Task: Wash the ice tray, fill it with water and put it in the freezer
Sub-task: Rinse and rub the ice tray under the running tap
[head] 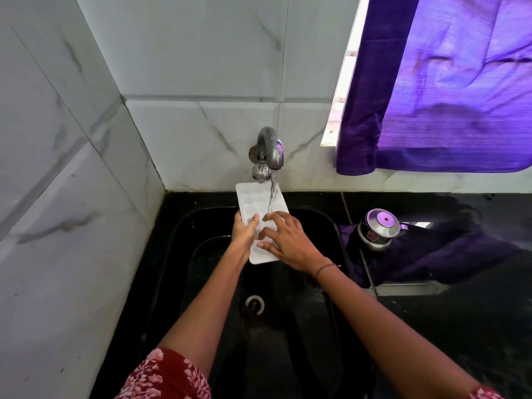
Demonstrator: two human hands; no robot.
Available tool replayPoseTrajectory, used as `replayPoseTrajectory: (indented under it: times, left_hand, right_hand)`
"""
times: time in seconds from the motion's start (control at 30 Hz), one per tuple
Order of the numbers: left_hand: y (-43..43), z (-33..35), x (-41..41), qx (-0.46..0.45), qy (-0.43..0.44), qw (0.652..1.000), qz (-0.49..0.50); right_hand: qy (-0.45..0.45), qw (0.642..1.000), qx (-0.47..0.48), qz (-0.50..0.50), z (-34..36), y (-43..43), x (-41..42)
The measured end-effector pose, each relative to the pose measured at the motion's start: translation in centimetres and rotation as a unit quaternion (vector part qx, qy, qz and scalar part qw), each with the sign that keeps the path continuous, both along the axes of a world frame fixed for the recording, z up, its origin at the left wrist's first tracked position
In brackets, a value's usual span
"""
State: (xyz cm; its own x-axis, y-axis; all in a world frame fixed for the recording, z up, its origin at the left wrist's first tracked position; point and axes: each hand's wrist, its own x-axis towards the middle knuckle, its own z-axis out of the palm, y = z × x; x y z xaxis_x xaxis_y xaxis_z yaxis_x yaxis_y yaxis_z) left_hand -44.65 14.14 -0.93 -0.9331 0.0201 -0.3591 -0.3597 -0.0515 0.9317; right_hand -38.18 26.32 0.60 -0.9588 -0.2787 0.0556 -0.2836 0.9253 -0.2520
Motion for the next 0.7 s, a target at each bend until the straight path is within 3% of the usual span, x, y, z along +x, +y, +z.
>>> replayPoseTrajectory:
  times: [0.2, 0.33, 0.5, 0.6, 0.7]
  left_hand:
    - [-2.2, -1.0, 0.3, -0.226, 0.063, 0.971, -0.044]
    - [-3.2, -1.5, 1.1, -0.388, 0.156, 0.904, -0.082]
    - [-3.8, -1.8, 2.0, -0.504, 0.195, 0.836, -0.096]
    - [-4.0, -1.7, 2.5, -0.511, 0.185, 0.834, -0.091]
    - [-4.3, -1.9, 2.5, -0.454, 0.15, 0.876, -0.063]
  right_hand:
    - [0.037, 0.997, 0.003, -0.07, -1.8, 0.1, 1.3]
    - [0.034, 0.994, 0.069, -0.084, -2.8, -0.1, 1.9]
    - [0.002, 0.988, 0.12, -0.098, -3.3, -1.0, 2.0]
    - [-0.007, 0.986, 0.119, -0.112, -3.2, -1.6, 1.8]
    - [-0.018, 0.986, 0.095, -0.135, -2.9, -2.0, 1.4]
